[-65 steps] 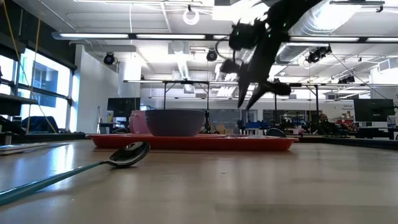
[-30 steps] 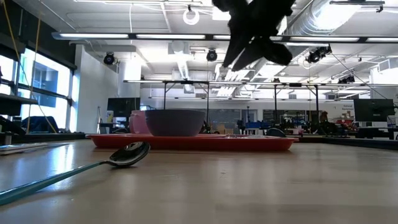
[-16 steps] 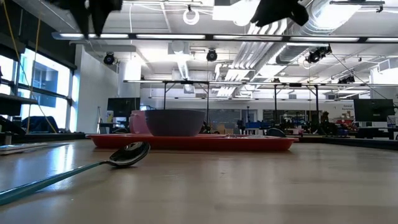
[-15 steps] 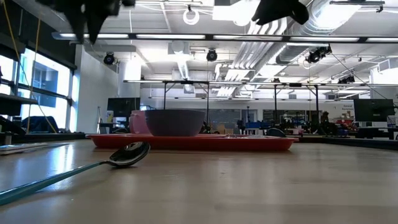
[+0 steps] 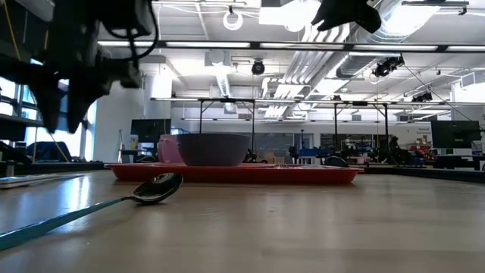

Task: Set up tray
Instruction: Put the blue knife on the gray napkin to the right of the blue fork

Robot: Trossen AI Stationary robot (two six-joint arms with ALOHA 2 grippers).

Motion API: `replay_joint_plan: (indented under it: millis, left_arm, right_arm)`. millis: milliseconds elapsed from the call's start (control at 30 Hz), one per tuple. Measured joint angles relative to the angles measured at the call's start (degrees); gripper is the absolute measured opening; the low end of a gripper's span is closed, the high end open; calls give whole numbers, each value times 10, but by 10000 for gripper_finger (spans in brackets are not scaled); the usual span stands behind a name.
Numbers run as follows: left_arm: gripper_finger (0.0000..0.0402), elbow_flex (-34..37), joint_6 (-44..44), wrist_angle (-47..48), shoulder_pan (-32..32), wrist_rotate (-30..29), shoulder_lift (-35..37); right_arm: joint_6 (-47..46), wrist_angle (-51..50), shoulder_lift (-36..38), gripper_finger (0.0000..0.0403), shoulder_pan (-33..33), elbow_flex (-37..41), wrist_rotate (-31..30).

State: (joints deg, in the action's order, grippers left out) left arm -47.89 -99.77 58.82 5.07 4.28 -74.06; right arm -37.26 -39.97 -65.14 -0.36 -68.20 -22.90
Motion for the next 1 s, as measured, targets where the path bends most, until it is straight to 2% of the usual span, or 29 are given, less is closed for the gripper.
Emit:
replay_joint_plan:
  millis: [233,433,1000]
  left_arm:
    - [152,75,-90,-45,37,11,0]
    - [152,128,-128,-143,36,21,0]
    - [151,175,-169,-171,36,24,1]
  right_arm:
    - [0,10,0,87,0,23,22]
    - [0,18,0,87,0,36,48]
    - [-4,19,0,87,0,35,96]
